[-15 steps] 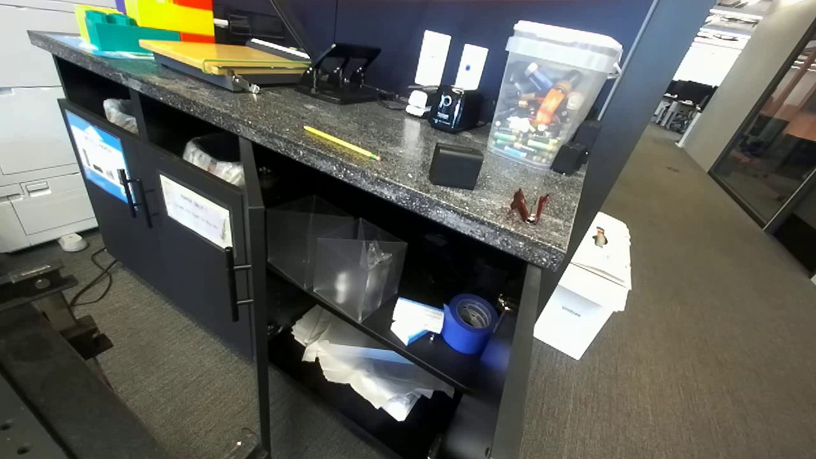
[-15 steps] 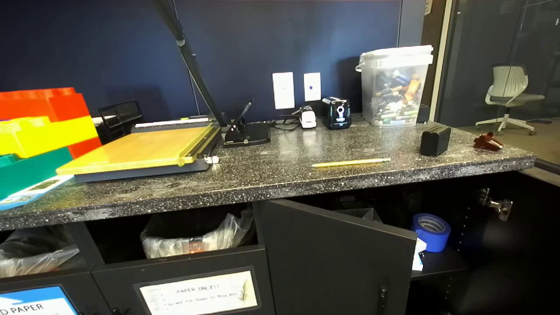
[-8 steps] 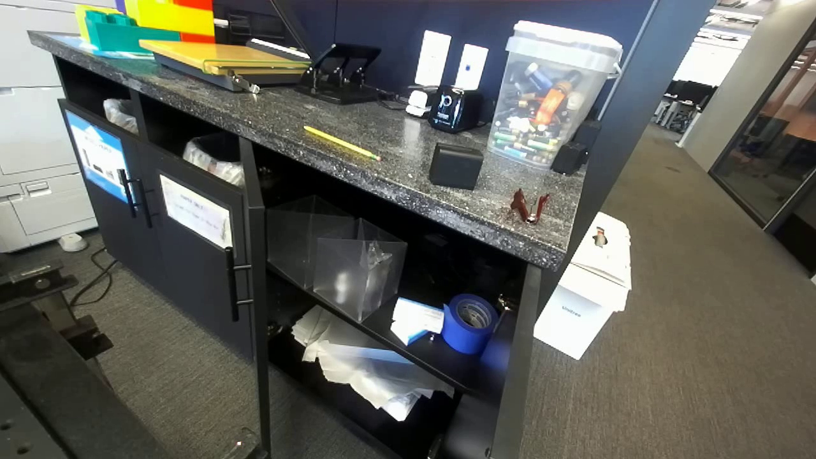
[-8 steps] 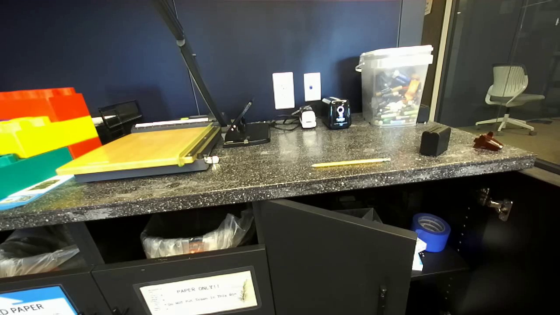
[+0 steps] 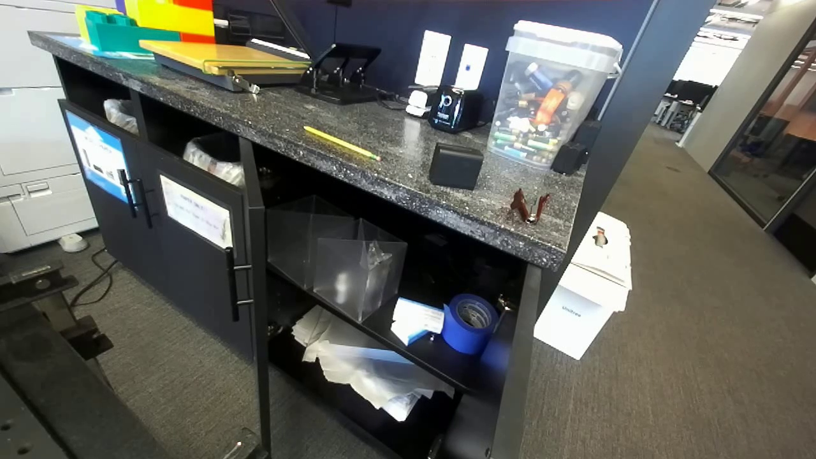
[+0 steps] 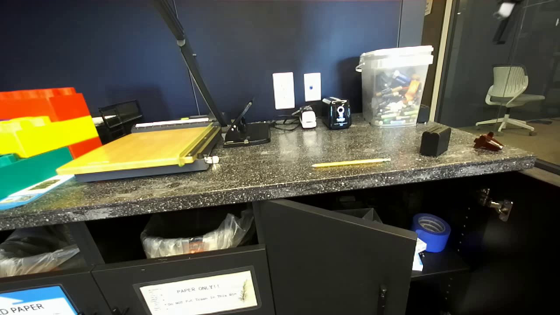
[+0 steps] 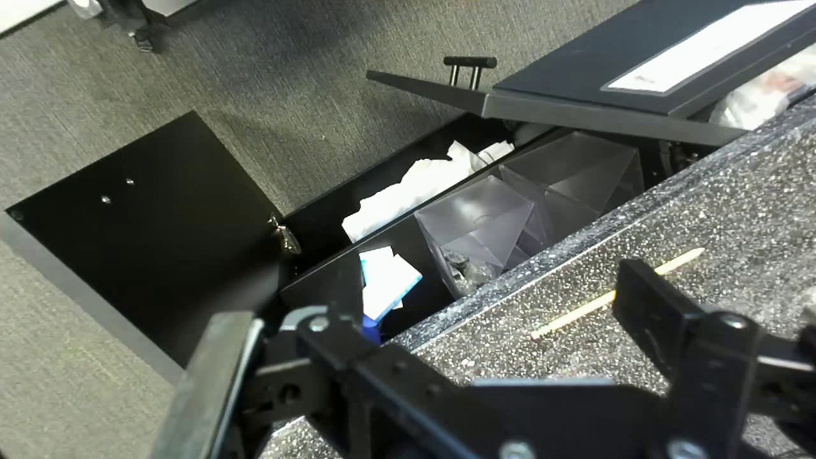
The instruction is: Move the pencil to the left
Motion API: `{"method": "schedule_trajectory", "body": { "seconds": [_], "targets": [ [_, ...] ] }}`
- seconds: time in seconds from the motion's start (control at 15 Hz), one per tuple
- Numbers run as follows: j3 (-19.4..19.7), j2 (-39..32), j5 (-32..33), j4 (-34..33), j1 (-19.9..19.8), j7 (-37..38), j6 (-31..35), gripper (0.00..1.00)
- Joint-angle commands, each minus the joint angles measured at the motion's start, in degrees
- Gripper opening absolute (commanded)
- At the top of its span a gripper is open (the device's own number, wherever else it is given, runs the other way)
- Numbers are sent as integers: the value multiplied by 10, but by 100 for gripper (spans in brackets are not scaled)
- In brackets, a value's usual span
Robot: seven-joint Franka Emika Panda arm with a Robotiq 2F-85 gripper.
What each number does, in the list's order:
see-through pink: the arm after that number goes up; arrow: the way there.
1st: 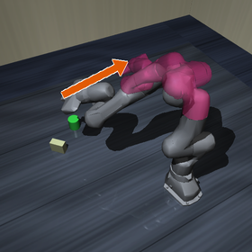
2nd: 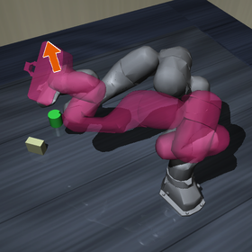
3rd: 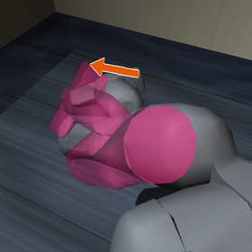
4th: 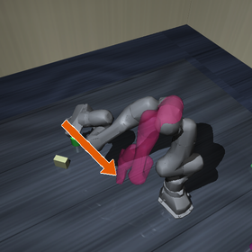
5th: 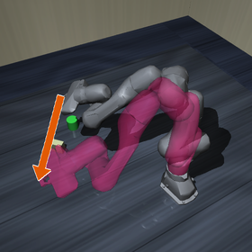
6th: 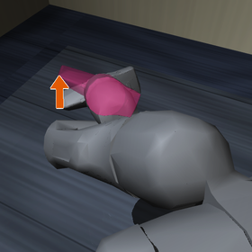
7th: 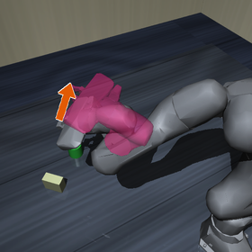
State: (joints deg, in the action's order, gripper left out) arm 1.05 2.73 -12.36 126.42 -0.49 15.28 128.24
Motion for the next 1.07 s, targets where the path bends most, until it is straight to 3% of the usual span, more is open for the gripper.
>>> {"method": "schedule_trajectory", "body": {
  "seconds": [0.0, 0.53, 1.0],
  "targets": [
    [-27, -88, 25, -69, 20, 107, 38, 100],
    [-18, -320, 87, -301, 116, 346, 74, 100],
    [14, -503, 93, -517, 148, 436, 41, 100]
  ]
}}
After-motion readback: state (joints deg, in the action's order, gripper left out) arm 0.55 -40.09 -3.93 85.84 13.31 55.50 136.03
